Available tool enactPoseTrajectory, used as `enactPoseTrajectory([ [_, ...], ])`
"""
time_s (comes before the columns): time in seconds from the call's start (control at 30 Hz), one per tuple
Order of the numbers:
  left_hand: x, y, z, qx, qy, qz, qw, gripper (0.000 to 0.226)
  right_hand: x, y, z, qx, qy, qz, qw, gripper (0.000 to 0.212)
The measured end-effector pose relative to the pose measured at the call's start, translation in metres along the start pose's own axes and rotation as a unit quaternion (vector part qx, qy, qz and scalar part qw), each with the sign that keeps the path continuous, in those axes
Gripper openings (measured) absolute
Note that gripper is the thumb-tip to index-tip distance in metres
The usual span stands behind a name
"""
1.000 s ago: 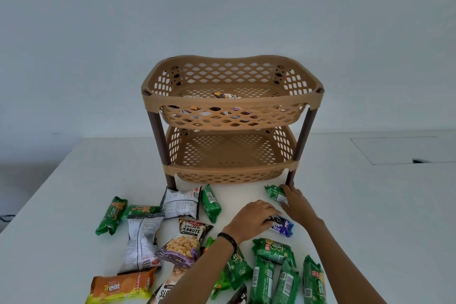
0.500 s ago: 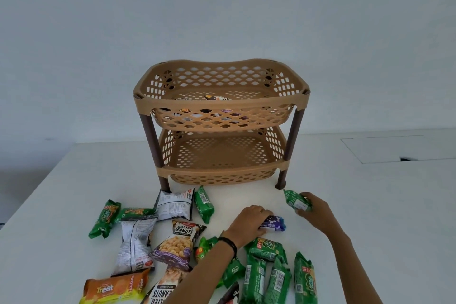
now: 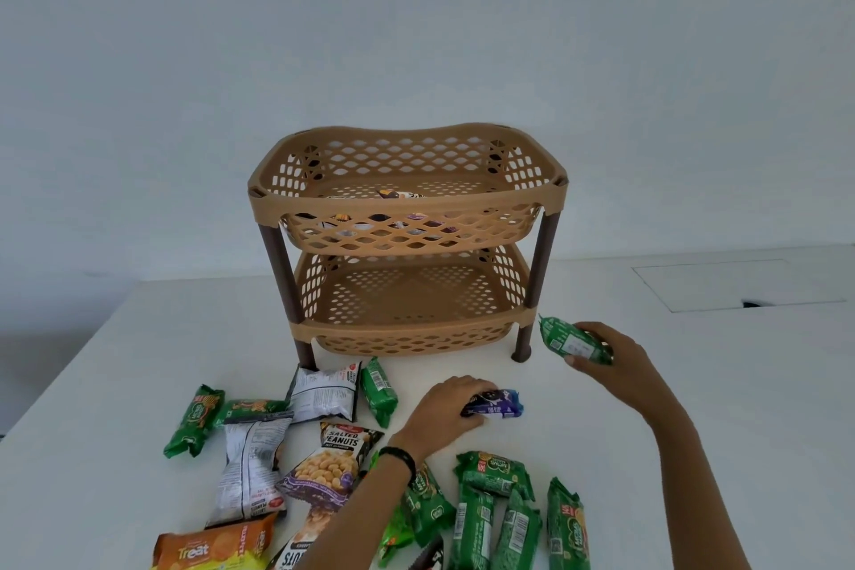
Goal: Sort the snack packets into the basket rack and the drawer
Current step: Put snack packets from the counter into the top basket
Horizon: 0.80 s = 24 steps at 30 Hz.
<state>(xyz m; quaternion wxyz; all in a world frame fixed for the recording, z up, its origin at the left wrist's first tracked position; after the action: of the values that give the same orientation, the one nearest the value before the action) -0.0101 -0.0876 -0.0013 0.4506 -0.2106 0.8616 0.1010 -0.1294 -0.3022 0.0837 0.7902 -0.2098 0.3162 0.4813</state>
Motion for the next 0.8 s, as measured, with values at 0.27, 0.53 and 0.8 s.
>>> enactPoseTrajectory([
  [0.27,-0.052,0.006,-0.008,-0.006,0.084,-0.071,0.994,0.045,-0.036,0.006,0.059,-0.100,-0.109,-0.064,0.987,0.040],
  [0.53,-0.109,0.012,-0.042,0.031,0.256,-0.103,0.961,0.047,-0.073,-0.031,0.128,-0.195,-0.189,-0.125,0.954,0.040],
  [0.8,-0.172,0.011,-0.084,0.088,0.313,-0.171,0.930,0.046,-0.090,-0.111,0.176,-0.201,-0.109,-0.120,0.966,0.043],
])
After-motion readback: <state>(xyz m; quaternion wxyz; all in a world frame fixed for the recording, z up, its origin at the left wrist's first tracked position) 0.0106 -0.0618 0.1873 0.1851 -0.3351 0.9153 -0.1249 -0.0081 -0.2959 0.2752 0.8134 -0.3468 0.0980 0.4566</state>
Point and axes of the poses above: each hand's wrist, its own y-axis away from the middle knuckle, its own x-axis out of the palm, z = x × y, the point moved 2 cm from there along -y, towards the middle knuckle, and after that the axes turned 5 degrees about z, right-handed, at the moved point
